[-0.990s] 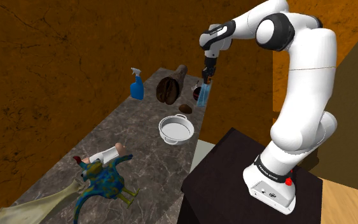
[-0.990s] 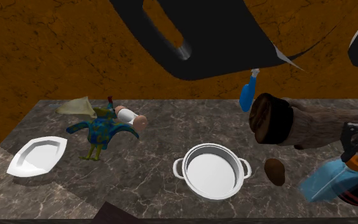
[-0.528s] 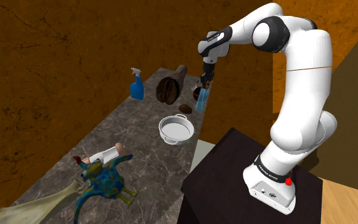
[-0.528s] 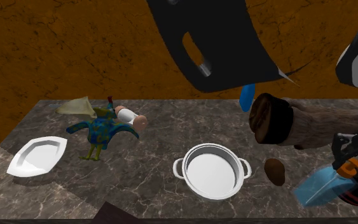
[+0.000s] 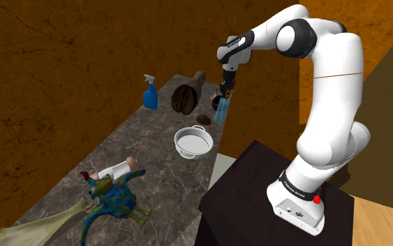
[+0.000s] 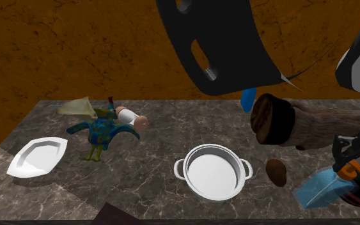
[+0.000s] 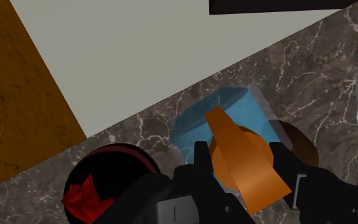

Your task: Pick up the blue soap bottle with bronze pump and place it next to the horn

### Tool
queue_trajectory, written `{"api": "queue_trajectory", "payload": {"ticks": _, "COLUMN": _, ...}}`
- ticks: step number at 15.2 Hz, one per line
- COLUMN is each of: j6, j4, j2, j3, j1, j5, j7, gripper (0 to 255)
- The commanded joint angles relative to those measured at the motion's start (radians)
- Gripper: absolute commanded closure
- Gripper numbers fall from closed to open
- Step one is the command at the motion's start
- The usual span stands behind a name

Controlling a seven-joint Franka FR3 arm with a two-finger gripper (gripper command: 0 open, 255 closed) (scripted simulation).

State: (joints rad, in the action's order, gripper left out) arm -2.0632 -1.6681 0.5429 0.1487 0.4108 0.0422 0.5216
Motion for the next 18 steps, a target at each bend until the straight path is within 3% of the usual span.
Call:
{"api": "queue_trajectory", "payload": {"ticks": 1, "j6": 0.0, "j4": 0.0, "j2": 0.0, "j3": 0.0, "j1": 0.0, "j5": 0.0, "j7": 0.0, "gripper": 0}}
{"api": "queue_trajectory", "payload": {"ticks": 6, "j6": 0.0, "j4": 0.0, "j2": 0.0, "j3": 0.0, "j1": 0.0, "j5": 0.0, "j7": 0.0, "gripper": 0}}
{"api": "queue_trajectory", "payload": {"ticks": 10, "j6": 0.112, "j4": 0.075, "j2": -0.038, "j3": 0.003, "j1": -0.002, "j5": -0.006, "j7": -0.004, "gripper": 0}}
{"api": "queue_trajectory", "payload": {"ticks": 18, "j6": 0.111, "j4": 0.074, "j2": -0.038, "j3": 0.003, "j1": -0.002, "j5": -0.006, "j7": -0.004, "gripper": 0}}
